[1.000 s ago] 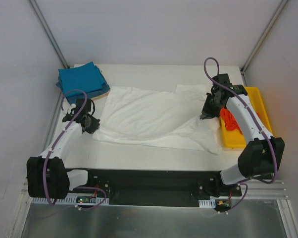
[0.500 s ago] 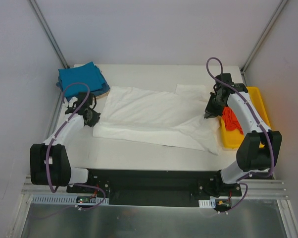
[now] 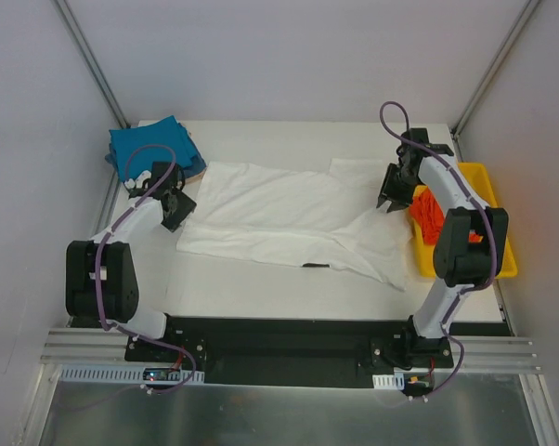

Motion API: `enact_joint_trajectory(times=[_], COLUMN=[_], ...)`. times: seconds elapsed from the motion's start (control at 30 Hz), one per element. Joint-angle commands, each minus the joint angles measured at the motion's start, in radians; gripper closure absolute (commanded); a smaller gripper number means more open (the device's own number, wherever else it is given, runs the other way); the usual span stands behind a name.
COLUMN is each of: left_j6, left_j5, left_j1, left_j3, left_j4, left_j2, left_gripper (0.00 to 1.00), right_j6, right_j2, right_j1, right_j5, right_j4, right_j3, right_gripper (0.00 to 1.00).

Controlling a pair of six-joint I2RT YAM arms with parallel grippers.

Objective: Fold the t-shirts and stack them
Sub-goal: Fold the flattened tshirt in 1/3 of the way

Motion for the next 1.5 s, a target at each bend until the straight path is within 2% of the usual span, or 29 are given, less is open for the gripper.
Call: enact_joint_trajectory(times=[0.0,0.03,0.07,0.1,0.2,0.3,0.33,0.43,0.57,0.87,1.17,1.3,1.47], left_j6=[0.053,0.053,0.054,0.058,0.053,0.038,0.036,0.036,0.054,0.082,0.081,0.039,0.030], left_j5=[0.027,0.028,0.033,0.034,0.074,0.157,0.169,0.189,0.268,0.301,0.277,0.251,0.234], left_j1=[-0.003,-0.003,-0.003,-0.003,-0.003,-0.006,-0.009,-0.028,-0.080,-0.104,-0.104,-0.104,-0.103], left_j3=[0.046,0.042,0.036,0.022,-0.021,-0.076,-0.087,-0.118,-0.130,-0.096,-0.116,-0.150,-0.167], left_j4=[0.007,0.005,0.004,0.001,0.001,0.001,0.001,0.010,0.077,0.110,0.110,0.110,0.105], left_j2=[-0.013,-0.028,-0.048,-0.092,-0.186,-0.257,-0.266,-0.272,-0.222,-0.012,0.070,0.042,-0.002], left_gripper=[0.24,0.01,0.01,0.01,0.01,0.01,0.01,0.01,0.01,0.01,0.01,0.01,0.01], right_j6=[-0.056,-0.052,-0.052,-0.054,-0.040,-0.002,0.009,0.058,0.104,0.187,0.221,0.257,0.296], right_j2=[0.074,0.064,0.026,-0.007,-0.149,-0.278,-0.301,-0.343,-0.295,-0.090,0.005,0.065,0.195], right_j1=[-0.010,-0.010,-0.010,-0.009,-0.007,-0.003,0.000,0.034,0.103,0.168,0.171,0.188,0.229], right_j5=[-0.043,-0.040,-0.039,-0.037,-0.042,-0.132,-0.204,-0.264,-0.253,-0.206,-0.215,-0.198,-0.161], right_j4=[-0.003,-0.006,-0.004,-0.001,0.031,0.104,0.149,0.238,0.321,0.381,0.457,0.470,0.427], right_j3=[0.128,0.125,0.098,0.076,-0.045,-0.218,-0.257,-0.381,-0.435,-0.363,-0.314,-0.208,0.058], right_gripper=[0.44,0.22,0.09,0.04,0.04,0.04,0.04,0.04,0.04,0.04,0.04,0.04,0.04])
